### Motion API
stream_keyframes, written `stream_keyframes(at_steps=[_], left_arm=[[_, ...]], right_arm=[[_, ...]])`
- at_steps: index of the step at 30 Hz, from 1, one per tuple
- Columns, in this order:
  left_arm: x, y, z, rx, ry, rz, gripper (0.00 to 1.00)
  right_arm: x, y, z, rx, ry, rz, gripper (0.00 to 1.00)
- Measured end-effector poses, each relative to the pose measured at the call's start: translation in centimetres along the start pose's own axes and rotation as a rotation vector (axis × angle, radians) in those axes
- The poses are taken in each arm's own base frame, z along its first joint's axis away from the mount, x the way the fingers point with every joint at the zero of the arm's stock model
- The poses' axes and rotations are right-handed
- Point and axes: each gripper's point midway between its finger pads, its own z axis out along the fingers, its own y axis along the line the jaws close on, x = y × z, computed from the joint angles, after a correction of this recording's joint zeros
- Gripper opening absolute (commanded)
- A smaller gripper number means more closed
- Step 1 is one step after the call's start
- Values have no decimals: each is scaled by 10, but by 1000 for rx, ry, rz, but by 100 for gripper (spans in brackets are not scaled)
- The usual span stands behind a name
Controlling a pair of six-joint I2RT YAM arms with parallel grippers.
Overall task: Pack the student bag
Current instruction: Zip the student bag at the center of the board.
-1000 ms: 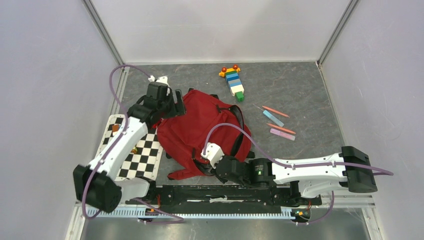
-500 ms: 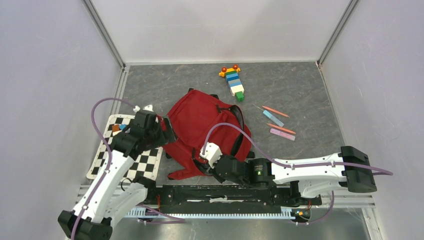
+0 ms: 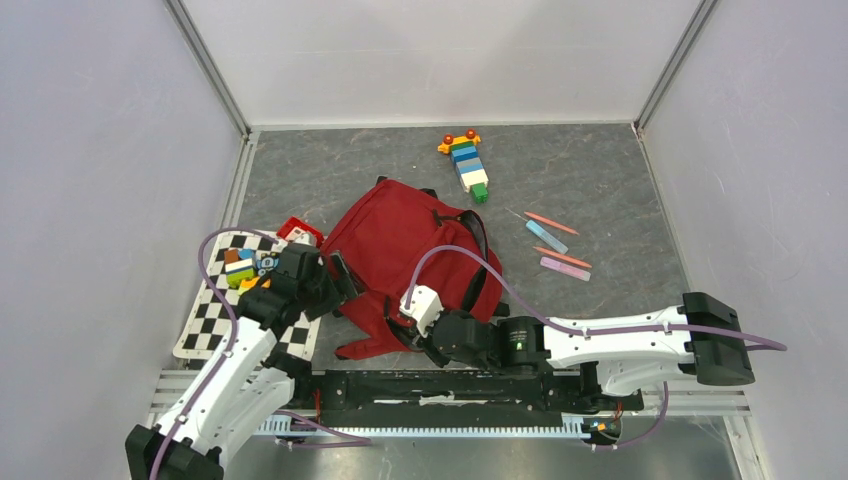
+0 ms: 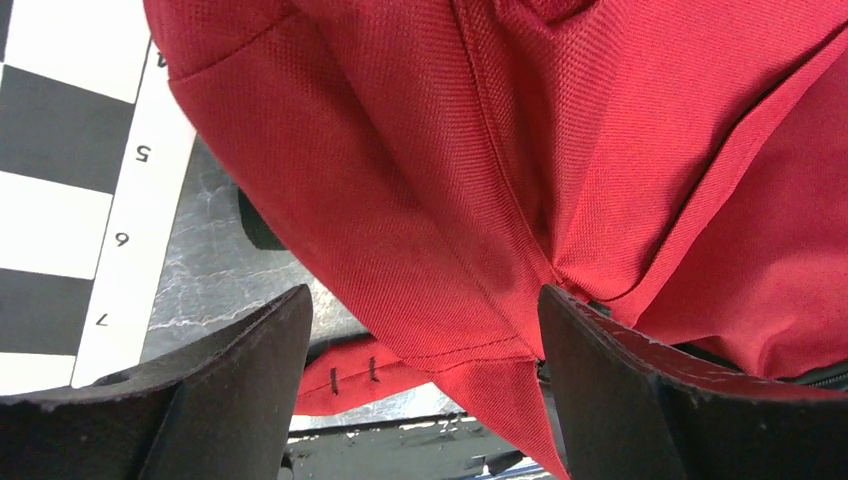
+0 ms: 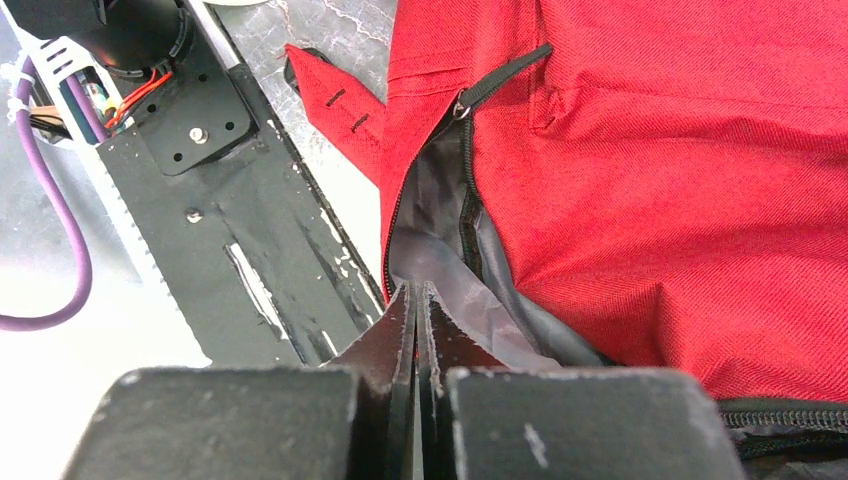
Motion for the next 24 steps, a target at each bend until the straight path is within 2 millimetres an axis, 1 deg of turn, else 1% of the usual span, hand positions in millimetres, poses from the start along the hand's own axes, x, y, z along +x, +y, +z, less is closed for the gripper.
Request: stream_keyframes(at_steps=[2,3,4,6,8,11,12,15,18,22,24], left_arm=[[-1,-2,4,14,-10,-11,83],[-3,-4,6,22,-19,-14,81],[-4,-5,8,29,-25,-20,78],[-6,-7,12,38,-32,-27,72],[-7,-8,14,43,-40,-30,65],[-7,-8,17,41,-41,-32,55],[-7,-8,18,41,-41,-33,51],[-6,-7,22,42,-43,-34,40],[-7,-8,23,49,-48,-37,30],[-11,-11,24,62,-62,-40,16],[-12,-12,24,65,-66,-40,13]], right_arm=[[1,1,0,-3,2,8,1],[1,1,0,-2,2,13,8],[2,1,0,-1,2,20,13],[4,-1,1,7,3,46,14],[3,-5,4,17,3,84,18],[-4,-20,15,38,-9,176,32],[-6,-28,21,47,-13,216,34],[-11,-43,35,58,-23,293,36],[-7,-53,50,58,-3,349,37],[-1,-51,68,35,36,389,39],[-2,-45,73,6,42,407,41]])
